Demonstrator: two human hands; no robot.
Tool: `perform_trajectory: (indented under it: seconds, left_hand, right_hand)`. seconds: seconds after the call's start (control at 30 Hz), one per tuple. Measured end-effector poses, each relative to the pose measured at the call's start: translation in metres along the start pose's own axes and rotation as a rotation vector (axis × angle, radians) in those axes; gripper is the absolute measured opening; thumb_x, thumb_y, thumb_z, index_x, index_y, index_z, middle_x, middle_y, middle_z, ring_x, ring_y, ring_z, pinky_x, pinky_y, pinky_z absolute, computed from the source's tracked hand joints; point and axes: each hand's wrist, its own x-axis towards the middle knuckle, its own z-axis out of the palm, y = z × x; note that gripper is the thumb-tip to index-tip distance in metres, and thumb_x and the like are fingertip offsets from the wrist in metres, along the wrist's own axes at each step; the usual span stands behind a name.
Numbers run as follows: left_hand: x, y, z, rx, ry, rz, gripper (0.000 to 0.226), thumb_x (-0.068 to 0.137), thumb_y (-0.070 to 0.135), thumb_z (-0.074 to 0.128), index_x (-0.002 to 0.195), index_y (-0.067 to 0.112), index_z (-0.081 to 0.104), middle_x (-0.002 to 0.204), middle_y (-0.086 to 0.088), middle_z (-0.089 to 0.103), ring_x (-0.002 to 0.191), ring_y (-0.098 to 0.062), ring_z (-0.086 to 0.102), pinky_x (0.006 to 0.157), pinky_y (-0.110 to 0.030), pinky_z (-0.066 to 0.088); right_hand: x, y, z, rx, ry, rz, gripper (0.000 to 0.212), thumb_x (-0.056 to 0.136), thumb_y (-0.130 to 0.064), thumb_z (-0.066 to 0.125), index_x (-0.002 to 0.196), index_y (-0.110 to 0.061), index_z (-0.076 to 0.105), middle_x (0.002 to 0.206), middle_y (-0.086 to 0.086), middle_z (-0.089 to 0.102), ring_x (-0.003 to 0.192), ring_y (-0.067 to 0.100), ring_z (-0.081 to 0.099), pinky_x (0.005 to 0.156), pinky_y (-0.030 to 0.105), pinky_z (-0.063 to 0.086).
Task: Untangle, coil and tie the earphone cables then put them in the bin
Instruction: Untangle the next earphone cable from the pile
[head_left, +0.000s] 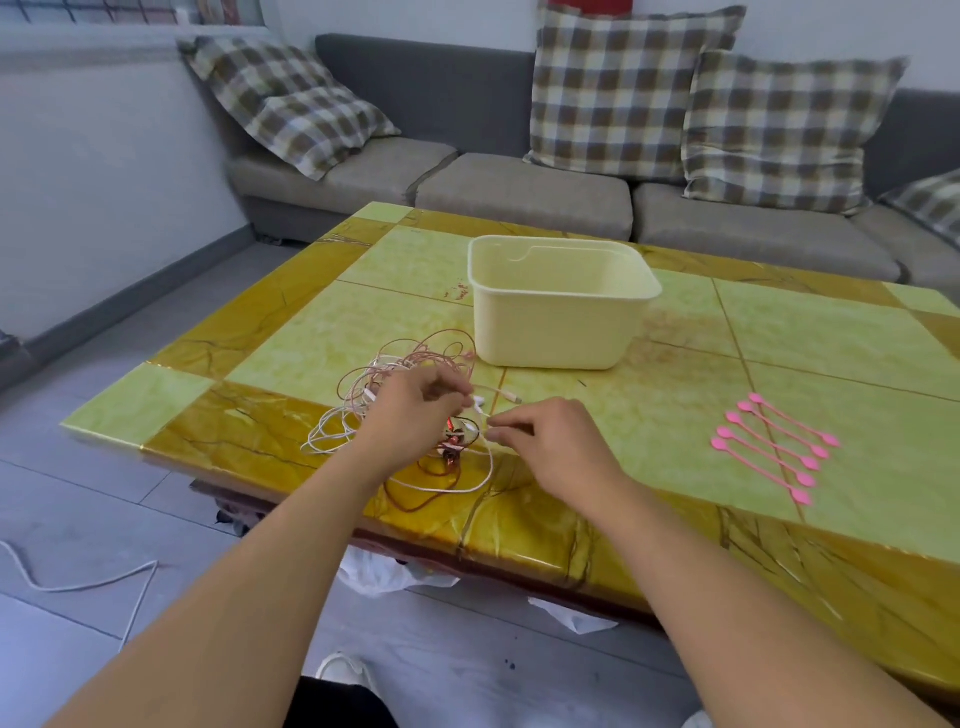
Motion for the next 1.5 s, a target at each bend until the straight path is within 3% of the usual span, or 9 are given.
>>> perform_trajectory:
  seconds: [0.13, 0.2, 0.37, 0.5, 0.73, 0.93, 1.1, 1.3, 1.5]
  left_hand:
    - [0.001, -0.014, 0.0, 0.181, -0.064, -0.012, 0.027, 0.102, 0.042, 0.055, 0.097, 0.024, 0.074, 0.097, -0.017, 0.073, 0.069, -0.018, 0.056, 0.06, -0.027, 0.04]
    - [0.005, -0.019, -0.001, 0.179, -0.076, -0.028, 0.033, 0.102, 0.049, 0.05, 0.101, 0.027, 0.075, 0.099, -0.018, 0.073, 0.078, -0.016, 0.056, 0.068, -0.029, 0.04]
    - [0.01, -0.024, 0.01, 0.218, -0.077, -0.058, 0.035, 0.104, 0.049, 0.043, 0.098, 0.023, 0.065, 0.097, 0.002, 0.06, 0.087, -0.018, 0.056, 0.072, -0.031, 0.04]
    - [0.014, -0.021, 0.017, 0.327, 0.053, -0.08, 0.035, 0.101, 0.048, 0.049, 0.123, 0.025, 0.066, 0.108, -0.002, 0.07, 0.103, -0.03, 0.064, 0.09, -0.042, 0.051]
    - [0.019, -0.023, 0.022, 0.499, 0.104, -0.094, 0.075, 0.089, 0.029, 0.053, 0.156, 0.034, 0.02, 0.099, -0.004, 0.07, 0.101, -0.033, 0.063, 0.089, -0.05, 0.054]
    - [0.018, -0.021, 0.023, 0.481, 0.198, 0.006, 0.075, 0.093, 0.013, 0.051, 0.157, 0.037, 0.022, 0.096, 0.01, 0.069, 0.09, -0.024, 0.064, 0.077, -0.044, 0.056]
    - [0.022, -0.032, 0.018, 0.454, 0.008, 0.092, 0.081, 0.093, 0.002, 0.055, 0.156, 0.043, 0.025, 0.093, 0.024, 0.068, 0.087, -0.014, 0.066, 0.08, -0.039, 0.056]
    - [0.019, -0.035, 0.011, 0.36, -0.007, 0.156, 0.079, 0.095, 0.002, 0.054, 0.155, 0.045, 0.025, 0.098, 0.017, 0.072, 0.074, -0.004, 0.069, 0.073, -0.029, 0.056]
    - [0.018, -0.032, 0.004, 0.278, 0.004, 0.226, 0.082, 0.098, 0.0, 0.05, 0.156, 0.048, 0.017, 0.102, 0.016, 0.073, 0.063, -0.014, 0.067, 0.051, -0.022, 0.048]
  right_hand:
    - [-0.006, 0.01, -0.024, 0.07, 0.154, 0.001, 0.01, 0.096, -0.029, 0.068, 0.094, -0.026, 0.078, 0.084, -0.016, 0.073, 0.079, -0.001, 0.065, 0.073, 0.017, 0.046]
    - [-0.009, 0.016, -0.038, 0.155, 0.289, 0.031, 0.01, 0.099, -0.028, 0.064, 0.09, -0.028, 0.069, 0.074, -0.013, 0.068, 0.069, -0.001, 0.063, 0.063, 0.014, 0.044]
    - [-0.018, 0.033, -0.067, 0.254, 0.476, 0.102, 0.016, 0.102, -0.029, 0.059, 0.087, -0.035, 0.06, 0.081, -0.009, 0.07, 0.076, 0.008, 0.067, 0.068, 0.028, 0.051]
    - [-0.025, 0.045, -0.079, 0.116, 0.497, 0.17, 0.012, 0.101, -0.036, 0.059, 0.091, -0.032, 0.065, 0.085, -0.013, 0.066, 0.077, 0.015, 0.064, 0.065, 0.035, 0.049]
    - [-0.034, 0.064, -0.092, -0.059, 0.276, 0.357, 0.015, 0.098, -0.038, 0.064, 0.084, -0.034, 0.067, 0.089, -0.008, 0.072, 0.08, 0.016, 0.067, 0.072, 0.035, 0.054]
    - [-0.036, 0.066, -0.094, -0.236, 0.162, 0.511, 0.014, 0.099, -0.023, 0.055, 0.089, -0.031, 0.063, 0.102, -0.008, 0.07, 0.092, 0.019, 0.065, 0.086, 0.04, 0.054]
    - [-0.032, 0.03, -0.062, -0.093, 0.277, 0.112, 0.016, 0.095, -0.019, 0.068, 0.104, -0.032, 0.067, 0.117, -0.008, 0.064, 0.108, 0.014, 0.058, 0.097, 0.035, 0.047]
    - [-0.017, 0.005, 0.0, -0.232, -0.171, 0.007, 0.041, 0.099, -0.031, 0.063, 0.14, -0.026, 0.058, 0.14, -0.001, 0.058, 0.13, 0.021, 0.051, 0.109, 0.041, 0.043]
    - [-0.005, 0.011, 0.007, -0.308, -0.123, 0.074, 0.011, 0.098, -0.032, 0.064, 0.099, -0.029, 0.074, 0.1, -0.004, 0.074, 0.095, 0.021, 0.066, 0.073, 0.031, 0.047]
